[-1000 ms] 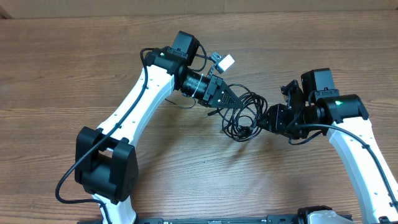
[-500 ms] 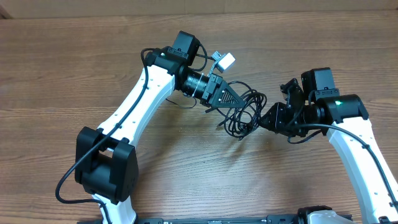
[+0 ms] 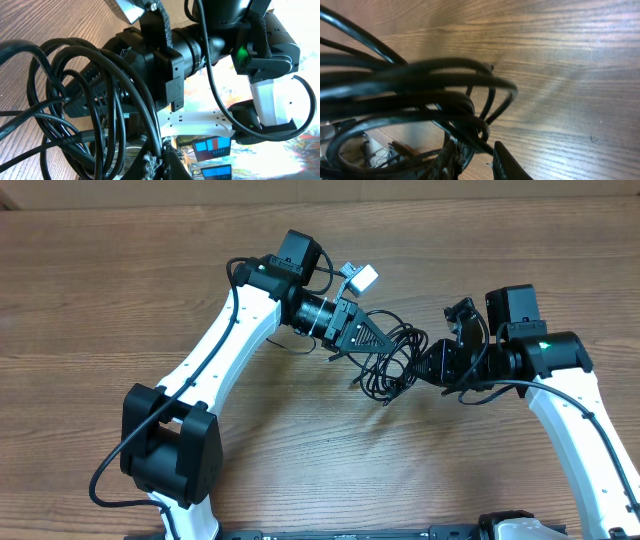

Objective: Untangle cables

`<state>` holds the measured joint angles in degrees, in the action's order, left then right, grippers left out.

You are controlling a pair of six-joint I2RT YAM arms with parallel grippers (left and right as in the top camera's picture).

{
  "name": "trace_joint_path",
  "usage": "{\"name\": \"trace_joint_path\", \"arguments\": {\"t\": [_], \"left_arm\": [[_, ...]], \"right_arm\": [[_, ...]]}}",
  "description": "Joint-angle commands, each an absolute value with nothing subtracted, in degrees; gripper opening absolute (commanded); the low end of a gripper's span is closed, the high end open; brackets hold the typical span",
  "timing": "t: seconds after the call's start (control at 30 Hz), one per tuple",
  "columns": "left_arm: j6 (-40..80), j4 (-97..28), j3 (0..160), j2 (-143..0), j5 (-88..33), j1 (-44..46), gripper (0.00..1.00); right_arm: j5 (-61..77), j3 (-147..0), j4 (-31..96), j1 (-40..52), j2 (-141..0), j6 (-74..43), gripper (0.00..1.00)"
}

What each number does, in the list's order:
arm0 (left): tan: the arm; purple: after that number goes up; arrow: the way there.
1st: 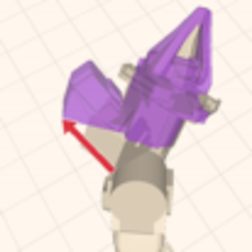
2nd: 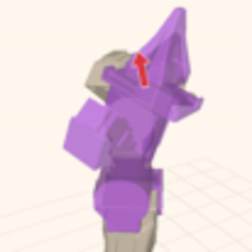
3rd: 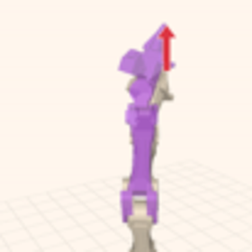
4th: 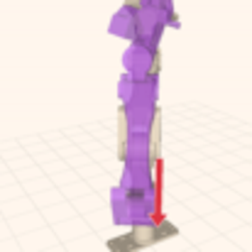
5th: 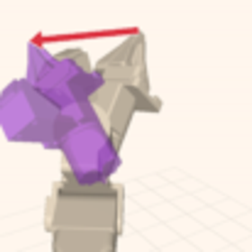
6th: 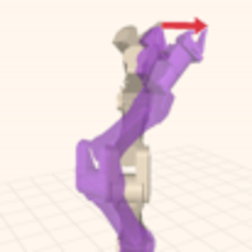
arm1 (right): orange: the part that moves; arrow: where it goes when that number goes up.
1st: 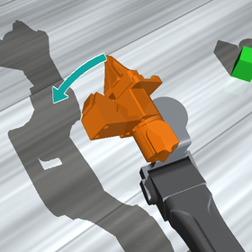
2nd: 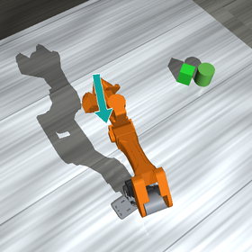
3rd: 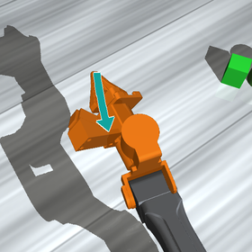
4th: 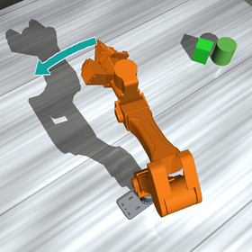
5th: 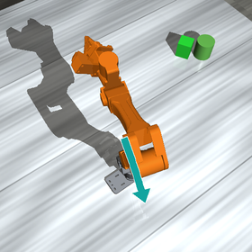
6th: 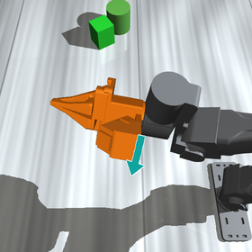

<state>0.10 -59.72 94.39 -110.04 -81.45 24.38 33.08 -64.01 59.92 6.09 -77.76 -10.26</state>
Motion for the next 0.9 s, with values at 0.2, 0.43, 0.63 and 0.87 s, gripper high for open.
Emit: {"name": "trace_joint_path", "arguments": {"t": [0.2, 0.43, 0.63, 0.87], "left_arm": [[1.7, -59.0, 95.9, -107.9, -87.6, 24.7, 0.04], [1.9, -57.8, 95.9, -107.9, -90.1, 24.3, 0.04], [1.9, -57.8, 95.9, -107.9, -89.2, 24.3, 0.04], [2.1, -60.0, 95.9, -107.9, -67.1, 24.3, 0.04]], "right_arm": [[32.9, -63.7, 58.5, 6.4, -77.5, -8.4, 0.22], [32.9, -63.7, 58.3, 6.4, -77.5, -7.0, 0.17], [32.9, -63.7, 58.3, 6.4, -77.5, -7.0, 0.04], [31.8, -63.7, 59.7, 6.4, -77.5, -7.5, 0.04]]}}
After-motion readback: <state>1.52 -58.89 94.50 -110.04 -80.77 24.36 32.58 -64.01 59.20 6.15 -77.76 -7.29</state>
